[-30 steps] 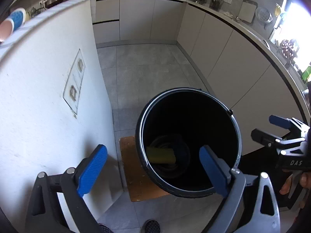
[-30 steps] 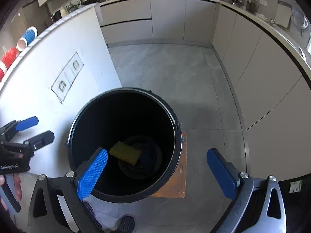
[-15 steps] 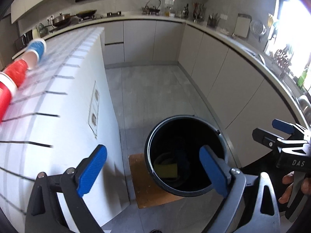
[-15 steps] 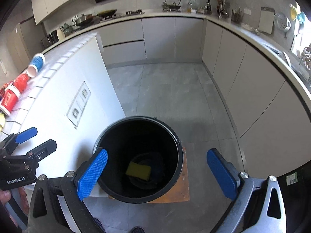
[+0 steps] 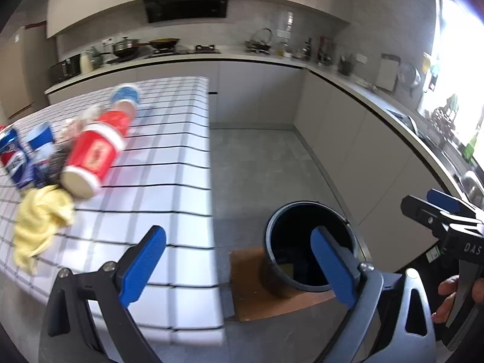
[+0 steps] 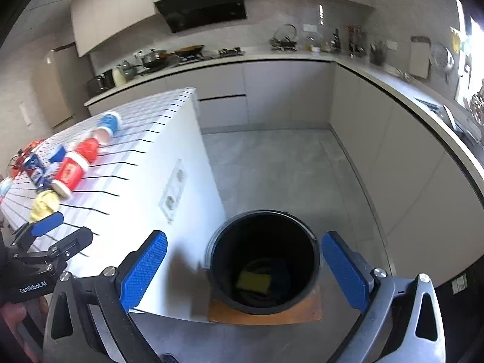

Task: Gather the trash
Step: 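Move both open tools back from the bin toward the island, then grasp the yellow cloth with the left tool while the right tool grasps the red paper cup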

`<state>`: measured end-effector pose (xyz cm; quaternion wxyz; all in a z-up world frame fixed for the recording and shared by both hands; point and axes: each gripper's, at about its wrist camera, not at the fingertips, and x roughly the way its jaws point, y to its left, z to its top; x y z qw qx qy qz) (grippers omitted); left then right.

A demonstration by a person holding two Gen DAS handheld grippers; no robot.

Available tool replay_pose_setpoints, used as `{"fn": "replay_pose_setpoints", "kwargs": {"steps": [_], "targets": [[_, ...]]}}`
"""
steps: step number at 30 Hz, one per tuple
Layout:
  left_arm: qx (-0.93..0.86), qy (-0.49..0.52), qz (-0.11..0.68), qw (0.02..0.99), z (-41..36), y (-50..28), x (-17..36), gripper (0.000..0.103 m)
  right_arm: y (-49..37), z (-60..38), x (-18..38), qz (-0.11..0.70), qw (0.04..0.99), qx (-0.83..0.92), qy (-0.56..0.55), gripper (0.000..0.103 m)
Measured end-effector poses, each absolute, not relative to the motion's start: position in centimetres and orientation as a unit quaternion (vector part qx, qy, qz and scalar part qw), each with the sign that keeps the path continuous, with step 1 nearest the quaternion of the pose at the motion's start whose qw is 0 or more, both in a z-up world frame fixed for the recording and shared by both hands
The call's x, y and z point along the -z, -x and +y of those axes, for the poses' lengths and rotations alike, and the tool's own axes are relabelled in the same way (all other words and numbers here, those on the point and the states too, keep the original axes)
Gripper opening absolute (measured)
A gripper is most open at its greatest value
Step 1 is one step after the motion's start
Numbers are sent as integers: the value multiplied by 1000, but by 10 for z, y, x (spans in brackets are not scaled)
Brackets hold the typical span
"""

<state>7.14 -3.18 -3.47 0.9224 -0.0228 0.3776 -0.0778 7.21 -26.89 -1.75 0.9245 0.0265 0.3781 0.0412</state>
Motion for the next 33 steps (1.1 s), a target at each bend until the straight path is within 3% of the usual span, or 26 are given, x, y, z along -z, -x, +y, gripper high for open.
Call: {"fn": "replay_pose_setpoints", "kwargs": {"steps": [18, 33], "targets": [[-45, 65, 344, 936, 105, -38, 24, 98, -63, -121, 1, 387, 911, -136, 37, 103], [-102, 74, 349, 929, 183, -78, 57, 98, -96, -58, 13, 393, 907, -148, 31, 103]]}}
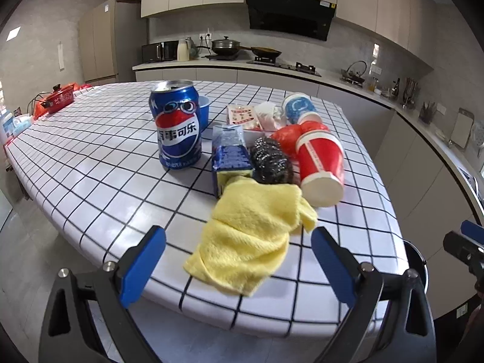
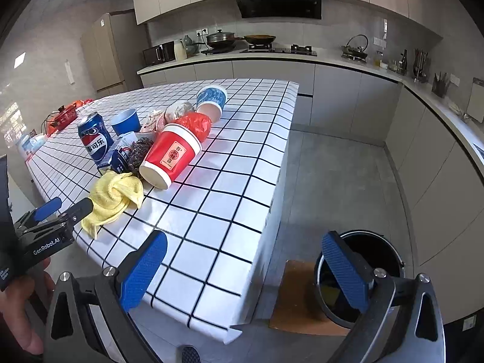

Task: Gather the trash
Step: 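Grasp the yellow cloth with the left tool while the right tool grasps the red paper cup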

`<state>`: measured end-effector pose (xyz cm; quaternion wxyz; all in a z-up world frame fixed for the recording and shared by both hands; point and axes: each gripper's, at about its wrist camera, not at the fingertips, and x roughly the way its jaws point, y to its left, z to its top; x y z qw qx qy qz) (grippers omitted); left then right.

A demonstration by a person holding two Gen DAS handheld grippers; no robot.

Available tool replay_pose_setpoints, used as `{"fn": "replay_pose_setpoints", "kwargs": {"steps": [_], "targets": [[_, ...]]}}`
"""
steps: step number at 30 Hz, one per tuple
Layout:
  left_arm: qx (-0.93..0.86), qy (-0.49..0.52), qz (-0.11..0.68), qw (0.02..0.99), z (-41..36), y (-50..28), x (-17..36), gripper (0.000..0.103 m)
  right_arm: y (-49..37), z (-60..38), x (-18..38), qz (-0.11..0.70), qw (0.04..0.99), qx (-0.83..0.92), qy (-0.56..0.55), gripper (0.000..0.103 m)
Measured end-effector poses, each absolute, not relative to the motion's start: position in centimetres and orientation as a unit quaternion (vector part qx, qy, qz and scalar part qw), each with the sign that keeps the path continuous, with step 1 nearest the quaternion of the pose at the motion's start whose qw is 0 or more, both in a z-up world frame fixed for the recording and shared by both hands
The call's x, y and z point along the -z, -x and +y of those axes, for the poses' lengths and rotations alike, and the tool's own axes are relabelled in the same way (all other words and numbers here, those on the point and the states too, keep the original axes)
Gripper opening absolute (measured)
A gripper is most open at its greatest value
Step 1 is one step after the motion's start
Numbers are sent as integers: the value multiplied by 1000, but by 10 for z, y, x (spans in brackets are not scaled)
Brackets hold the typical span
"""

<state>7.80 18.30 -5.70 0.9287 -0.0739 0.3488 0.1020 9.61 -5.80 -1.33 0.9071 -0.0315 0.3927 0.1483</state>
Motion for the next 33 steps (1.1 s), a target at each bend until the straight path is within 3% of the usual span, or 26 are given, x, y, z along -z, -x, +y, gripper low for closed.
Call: {"fn": "replay_pose_setpoints", "kwargs": {"steps": [14, 17, 24, 33], "targets": [[-90, 99, 376, 917, 208, -113, 82, 96, -150, -5, 37, 410, 895, -174, 27, 103], [-85, 106, 377, 916, 218, -115, 80, 90, -161, 13, 36, 408, 894, -185, 25, 103], [-50, 126, 377, 916, 225, -117, 79, 61, -190, 48, 39, 409, 889, -206, 14, 103], [-62, 134, 370, 917, 233, -129, 80, 60, -214, 65, 55, 427, 882, -199, 0, 103]]}}
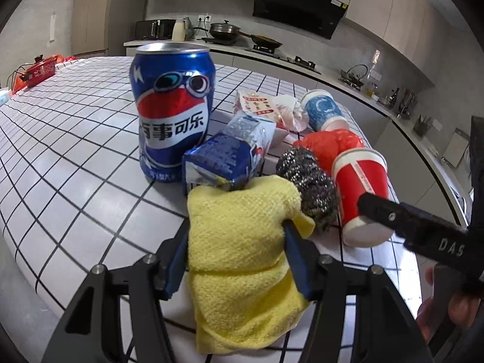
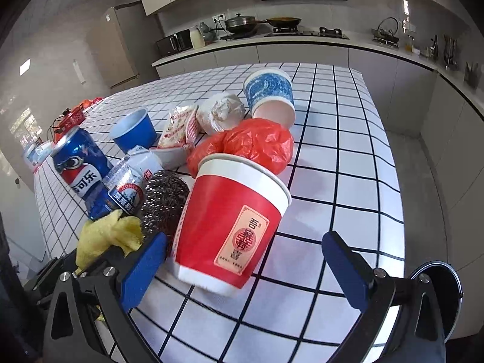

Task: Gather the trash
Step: 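Grasp the yellow cloth with the left tool while the right tool grasps the red paper cup, then carry the cloth and red cup over the black bin and open both tools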

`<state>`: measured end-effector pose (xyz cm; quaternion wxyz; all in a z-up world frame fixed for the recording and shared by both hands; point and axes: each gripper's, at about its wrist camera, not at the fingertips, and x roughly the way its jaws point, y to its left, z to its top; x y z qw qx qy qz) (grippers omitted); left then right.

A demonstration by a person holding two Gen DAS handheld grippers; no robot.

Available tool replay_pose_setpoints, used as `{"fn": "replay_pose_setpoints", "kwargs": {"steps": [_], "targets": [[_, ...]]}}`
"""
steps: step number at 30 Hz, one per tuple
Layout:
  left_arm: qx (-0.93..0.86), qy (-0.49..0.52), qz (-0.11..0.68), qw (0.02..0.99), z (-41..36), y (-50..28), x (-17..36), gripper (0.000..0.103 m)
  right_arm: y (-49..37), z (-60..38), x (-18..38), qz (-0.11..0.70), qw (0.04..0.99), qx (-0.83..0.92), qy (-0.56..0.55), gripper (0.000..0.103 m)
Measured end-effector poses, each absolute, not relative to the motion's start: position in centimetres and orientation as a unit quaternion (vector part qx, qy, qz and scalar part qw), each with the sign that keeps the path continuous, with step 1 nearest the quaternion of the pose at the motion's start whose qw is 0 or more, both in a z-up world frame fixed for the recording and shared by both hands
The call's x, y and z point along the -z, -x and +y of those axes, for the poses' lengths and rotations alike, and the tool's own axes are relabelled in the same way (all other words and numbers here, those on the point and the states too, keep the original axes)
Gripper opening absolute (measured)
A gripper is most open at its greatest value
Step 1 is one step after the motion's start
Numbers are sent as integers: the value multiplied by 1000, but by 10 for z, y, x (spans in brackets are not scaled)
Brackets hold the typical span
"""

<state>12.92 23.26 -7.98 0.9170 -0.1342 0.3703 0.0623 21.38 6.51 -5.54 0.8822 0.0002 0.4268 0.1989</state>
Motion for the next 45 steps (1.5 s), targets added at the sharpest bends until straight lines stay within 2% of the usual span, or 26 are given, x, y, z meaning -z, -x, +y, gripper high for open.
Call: {"fn": "replay_pose_setpoints", "kwargs": {"steps": [5, 7, 8, 9, 10, 12, 15, 34, 45], "targets": [[-66, 143, 369, 916, 235, -134, 81, 60, -222, 70, 62, 438, 877, -197, -8, 102], [-67, 143, 369, 916, 233, -134, 82, 59, -225, 69, 65, 444, 874, -197, -15, 95], [-65, 142, 369, 916, 232, -134, 82, 58, -226, 68, 66, 448, 871, -199, -18, 79], [-63, 141, 369, 917, 231, -132, 82, 55, -226, 68, 69, 455, 867, -202, -21, 60], [-62, 139, 368, 917, 230, -132, 81, 53, -225, 68, 68, 454, 868, -200, -19, 59], [-60, 134, 366, 919, 228, -130, 79, 48, -223, 64, 67, 455, 866, -205, -28, 58], [-56, 130, 362, 921, 224, -126, 75, 45, -215, 61, 64, 450, 869, -204, -20, 58], [-35, 107, 341, 933, 187, -79, 47, 45, -141, 24, 20, 394, 898, -194, 33, 57], [17, 88, 336, 937, 136, -69, 37, 45, -102, -32, 6, 383, 910, -157, 30, 57]]}}
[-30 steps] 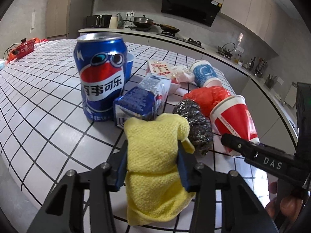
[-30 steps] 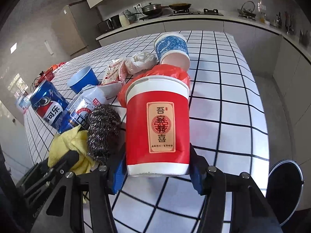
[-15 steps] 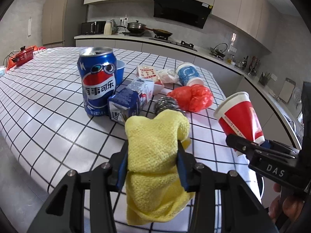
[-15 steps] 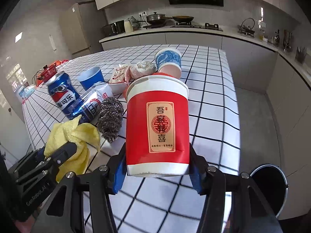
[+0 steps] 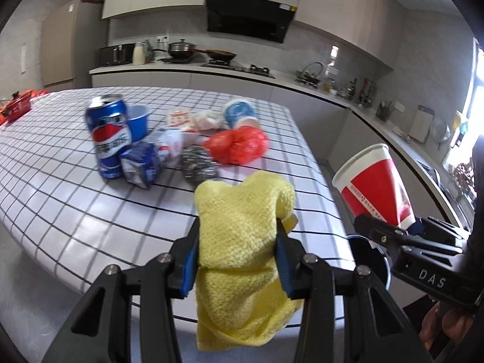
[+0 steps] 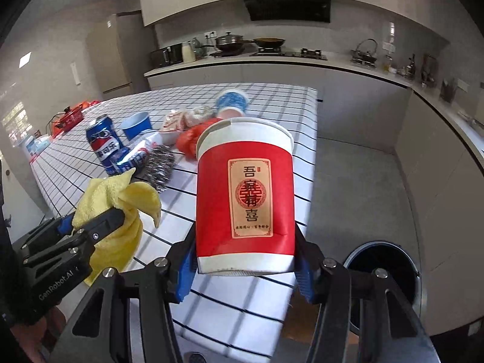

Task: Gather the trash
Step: 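Carry the cloth and red cup over the black bin and open both tools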

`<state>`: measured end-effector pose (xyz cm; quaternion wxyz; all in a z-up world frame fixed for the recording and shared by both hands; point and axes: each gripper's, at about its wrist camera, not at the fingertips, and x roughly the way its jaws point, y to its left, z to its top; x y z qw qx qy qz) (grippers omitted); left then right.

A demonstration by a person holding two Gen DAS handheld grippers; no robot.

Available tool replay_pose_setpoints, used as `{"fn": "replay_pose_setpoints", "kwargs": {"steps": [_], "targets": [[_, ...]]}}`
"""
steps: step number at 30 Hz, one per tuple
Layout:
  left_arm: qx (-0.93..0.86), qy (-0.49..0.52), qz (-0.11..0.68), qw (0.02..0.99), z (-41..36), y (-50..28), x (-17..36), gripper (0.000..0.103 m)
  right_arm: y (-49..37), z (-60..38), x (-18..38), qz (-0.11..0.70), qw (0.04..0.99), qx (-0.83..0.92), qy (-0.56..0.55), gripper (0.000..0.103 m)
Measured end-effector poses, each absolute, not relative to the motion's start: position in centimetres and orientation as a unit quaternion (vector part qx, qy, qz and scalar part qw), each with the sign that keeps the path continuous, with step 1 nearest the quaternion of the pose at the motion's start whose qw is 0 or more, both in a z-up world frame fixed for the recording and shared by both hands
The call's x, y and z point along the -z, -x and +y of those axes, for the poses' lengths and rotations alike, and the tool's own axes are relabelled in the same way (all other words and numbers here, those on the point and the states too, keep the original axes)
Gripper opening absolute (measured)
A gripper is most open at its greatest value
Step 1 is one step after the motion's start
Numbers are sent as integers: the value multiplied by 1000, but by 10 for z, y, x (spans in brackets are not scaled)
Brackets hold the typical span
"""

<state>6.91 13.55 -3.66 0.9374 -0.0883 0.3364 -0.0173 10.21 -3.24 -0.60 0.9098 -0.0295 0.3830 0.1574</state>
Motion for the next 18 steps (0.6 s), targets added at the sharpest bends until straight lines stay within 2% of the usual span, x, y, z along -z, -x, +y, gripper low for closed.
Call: {"fn": "replay_pose_setpoints", "kwargs": {"steps": [18], "targets": [[119, 52, 337, 932, 16, -80, 30, 45, -72, -164, -3, 376, 925, -60, 1, 57]]}}
